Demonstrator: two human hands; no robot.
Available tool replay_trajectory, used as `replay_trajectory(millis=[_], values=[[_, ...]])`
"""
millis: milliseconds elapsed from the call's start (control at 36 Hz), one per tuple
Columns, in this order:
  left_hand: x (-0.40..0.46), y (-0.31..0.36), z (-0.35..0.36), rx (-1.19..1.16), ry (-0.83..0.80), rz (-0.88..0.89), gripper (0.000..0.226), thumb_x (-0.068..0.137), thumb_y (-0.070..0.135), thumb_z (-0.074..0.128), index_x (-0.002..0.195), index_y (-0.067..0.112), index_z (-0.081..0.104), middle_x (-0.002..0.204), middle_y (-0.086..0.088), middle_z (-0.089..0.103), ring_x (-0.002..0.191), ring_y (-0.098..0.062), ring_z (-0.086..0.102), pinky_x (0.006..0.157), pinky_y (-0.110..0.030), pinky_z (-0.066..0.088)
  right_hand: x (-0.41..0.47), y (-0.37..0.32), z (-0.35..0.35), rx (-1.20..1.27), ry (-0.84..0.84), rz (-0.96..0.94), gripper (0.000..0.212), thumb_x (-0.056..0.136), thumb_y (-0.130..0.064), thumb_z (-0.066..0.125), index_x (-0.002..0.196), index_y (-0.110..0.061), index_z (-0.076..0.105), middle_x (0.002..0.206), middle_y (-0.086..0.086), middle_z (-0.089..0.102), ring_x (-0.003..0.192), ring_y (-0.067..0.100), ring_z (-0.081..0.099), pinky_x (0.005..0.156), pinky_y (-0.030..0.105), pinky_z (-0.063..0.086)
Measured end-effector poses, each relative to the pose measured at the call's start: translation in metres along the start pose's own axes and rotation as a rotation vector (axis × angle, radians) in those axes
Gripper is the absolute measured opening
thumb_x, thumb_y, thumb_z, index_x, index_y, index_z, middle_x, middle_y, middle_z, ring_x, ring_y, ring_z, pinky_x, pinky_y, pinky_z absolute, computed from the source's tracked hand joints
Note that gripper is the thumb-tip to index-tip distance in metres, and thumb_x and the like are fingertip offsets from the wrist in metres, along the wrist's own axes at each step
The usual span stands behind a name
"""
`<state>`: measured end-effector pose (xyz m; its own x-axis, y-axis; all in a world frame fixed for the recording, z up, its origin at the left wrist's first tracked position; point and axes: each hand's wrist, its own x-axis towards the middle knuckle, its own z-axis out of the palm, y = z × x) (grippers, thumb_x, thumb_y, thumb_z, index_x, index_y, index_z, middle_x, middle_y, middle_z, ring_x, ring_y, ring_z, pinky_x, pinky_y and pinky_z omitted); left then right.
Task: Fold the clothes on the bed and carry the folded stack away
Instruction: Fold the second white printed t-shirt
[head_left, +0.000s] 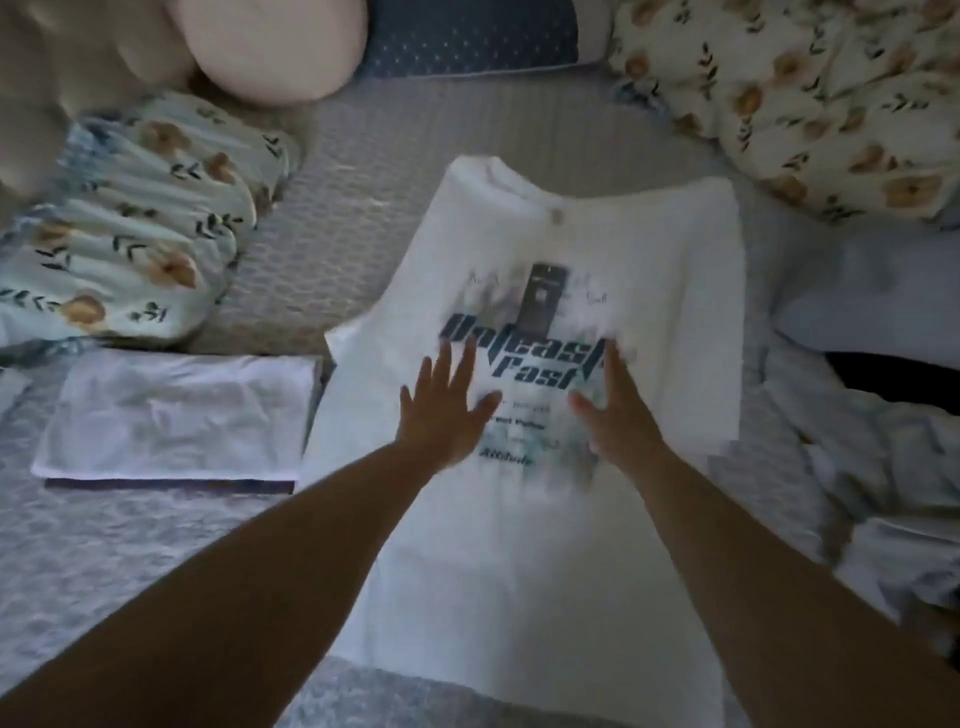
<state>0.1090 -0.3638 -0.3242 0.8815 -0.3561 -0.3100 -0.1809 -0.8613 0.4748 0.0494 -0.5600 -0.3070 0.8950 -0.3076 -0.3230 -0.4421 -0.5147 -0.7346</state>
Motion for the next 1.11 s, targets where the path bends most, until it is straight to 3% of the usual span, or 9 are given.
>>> replay_trajectory(millis=[167,250,333,472,556,667,861,1000,1111], values=[[-0.004,-0.079,0.154,0.309,-0.240,-0.050,0.067,0.092,0.066,0.015,0.145,0.043,-0.018,0.151,0.010,-0.034,0.142,-0.021,-0.026,0.113,-0.061,-0.005,-0.010,0.121,0.119,-0.512,-0.201,0.212,0.069,0.095,-0.057,0.033,0.150,-0.037,-0.004,0.159,-0.006,-0.011,0.147,0.019,-0.005,0.113,0.059,0.016],[-0.008,-0.102,0.193,0.398,-0.081,-0.001,0.068,0.086,0.072,0.004,0.139,0.043,-0.027,0.145,0.010,-0.045,0.137,-0.022,-0.037,0.109,-0.065,-0.011,-0.010,0.158,0.148,-0.715,-0.086,0.126,0.072,0.091,-0.063,0.027,0.148,-0.041,-0.010,0.157,-0.006,-0.021,0.145,0.019,-0.018,0.107,0.068,0.003],[-0.011,-0.105,0.204,0.379,0.091,0.036,0.067,0.085,0.073,0.004,0.143,0.043,-0.011,0.155,0.009,-0.023,0.144,-0.022,-0.022,0.111,-0.062,-0.010,-0.009,0.171,0.159,-0.779,0.064,0.034,0.069,0.088,-0.066,0.019,0.149,-0.041,-0.001,0.160,-0.004,-0.010,0.146,0.020,-0.014,0.104,0.069,-0.002],[-0.015,-0.101,0.197,0.417,0.053,0.013,0.070,0.082,0.071,-0.003,0.145,0.041,-0.010,0.152,0.010,-0.028,0.141,-0.019,-0.028,0.112,-0.059,-0.009,-0.012,0.171,0.156,-0.773,0.023,0.024,0.067,0.089,-0.064,0.017,0.150,-0.039,0.000,0.159,-0.003,-0.013,0.145,0.020,-0.015,0.106,0.067,-0.001],[-0.038,-0.099,0.195,0.396,-0.008,0.034,0.073,0.084,0.069,-0.001,0.149,0.037,-0.004,0.153,0.007,-0.026,0.143,-0.021,-0.026,0.114,-0.057,-0.006,-0.038,0.171,0.153,-0.756,0.008,-0.007,0.064,0.094,-0.055,0.033,0.150,-0.030,0.018,0.160,0.004,0.002,0.147,0.026,0.002,0.108,0.066,0.009],[-0.086,-0.100,0.198,0.364,-0.044,0.156,0.074,0.088,0.065,0.022,0.149,0.023,0.022,0.158,-0.006,0.007,0.146,-0.031,0.003,0.114,-0.058,0.012,-0.098,0.185,0.148,-0.690,0.052,-0.105,0.057,0.089,-0.044,0.036,0.137,-0.018,0.049,0.150,0.014,0.034,0.137,0.035,0.035,0.103,0.061,0.031],[-0.123,-0.088,0.194,0.426,-0.098,0.325,0.074,0.079,0.053,0.062,0.143,0.023,0.041,0.152,-0.010,0.032,0.139,-0.036,0.029,0.109,-0.060,0.026,-0.157,0.212,0.125,-0.495,0.147,-0.192,0.050,0.086,-0.033,0.040,0.120,-0.008,0.065,0.132,0.014,0.056,0.121,0.035,0.054,0.099,0.044,0.040],[-0.110,-0.069,0.193,0.371,-0.057,0.307,0.076,0.068,0.015,0.076,0.139,0.020,0.048,0.147,-0.006,0.042,0.135,-0.031,0.040,0.105,-0.054,0.038,-0.132,0.216,0.099,-0.105,0.572,0.462,0.055,0.082,-0.019,0.066,0.132,-0.002,0.050,0.132,0.024,0.047,0.120,0.039,0.043,0.095,0.045,0.036],[-0.096,-0.055,0.195,0.406,-0.004,0.346,0.064,0.073,-0.005,0.060,0.134,0.013,0.054,0.142,-0.009,0.048,0.131,-0.034,0.044,0.097,-0.054,0.045,-0.106,0.231,0.073,0.140,0.484,0.743,0.048,0.083,-0.027,0.069,0.123,-0.004,0.053,0.121,0.019,0.059,0.111,0.036,0.055,0.089,0.043,0.044]])
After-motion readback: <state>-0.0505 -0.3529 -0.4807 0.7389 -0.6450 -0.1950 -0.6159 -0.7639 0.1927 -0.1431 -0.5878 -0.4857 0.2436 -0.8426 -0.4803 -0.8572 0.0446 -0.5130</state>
